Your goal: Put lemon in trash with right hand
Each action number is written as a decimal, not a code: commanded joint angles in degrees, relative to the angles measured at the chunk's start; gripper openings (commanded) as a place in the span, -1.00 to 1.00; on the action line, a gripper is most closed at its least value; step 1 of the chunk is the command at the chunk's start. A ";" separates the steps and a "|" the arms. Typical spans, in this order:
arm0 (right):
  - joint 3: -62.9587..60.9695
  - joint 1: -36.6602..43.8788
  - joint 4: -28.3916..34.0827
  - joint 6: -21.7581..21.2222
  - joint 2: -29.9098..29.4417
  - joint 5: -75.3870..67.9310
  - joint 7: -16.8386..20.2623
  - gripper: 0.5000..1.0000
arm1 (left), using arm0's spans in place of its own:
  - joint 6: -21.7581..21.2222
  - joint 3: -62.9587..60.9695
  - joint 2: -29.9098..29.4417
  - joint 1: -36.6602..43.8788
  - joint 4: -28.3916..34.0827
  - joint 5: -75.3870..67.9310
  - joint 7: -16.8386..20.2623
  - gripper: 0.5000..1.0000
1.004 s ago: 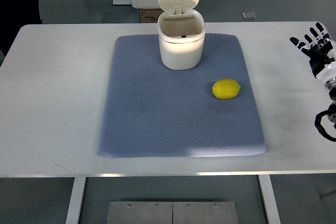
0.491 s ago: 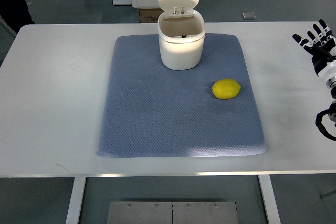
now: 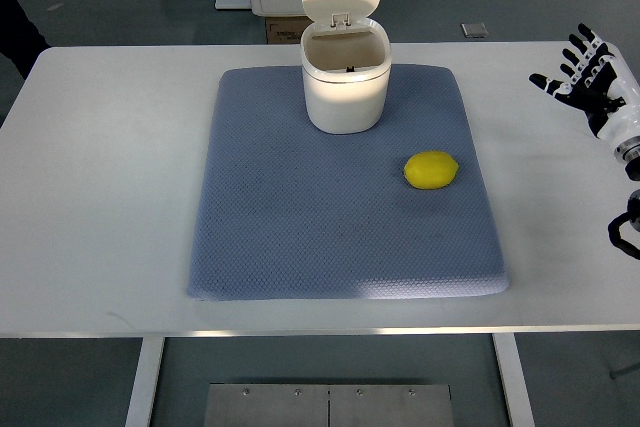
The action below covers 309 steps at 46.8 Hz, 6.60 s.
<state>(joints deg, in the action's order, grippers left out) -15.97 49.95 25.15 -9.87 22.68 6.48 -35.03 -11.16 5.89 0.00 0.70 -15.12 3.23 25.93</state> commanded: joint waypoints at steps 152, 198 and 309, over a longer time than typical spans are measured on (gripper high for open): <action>63.25 39.69 46.92 32.63 8.00 25.16 11.21 0.99 | 0.00 0.00 0.00 0.00 0.00 0.02 0.00 1.00; 66.77 36.19 44.90 32.63 -1.15 15.75 17.28 0.50 | 0.00 0.00 0.00 0.00 0.00 0.02 0.00 1.00; 62.56 35.83 43.67 32.37 0.61 0.11 12.80 -1.00 | 0.00 0.00 0.00 0.00 0.00 0.02 0.00 1.00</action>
<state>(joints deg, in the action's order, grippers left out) 46.58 85.26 68.82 22.52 22.33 7.35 -21.03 -11.16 5.88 0.00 0.70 -15.12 3.26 25.93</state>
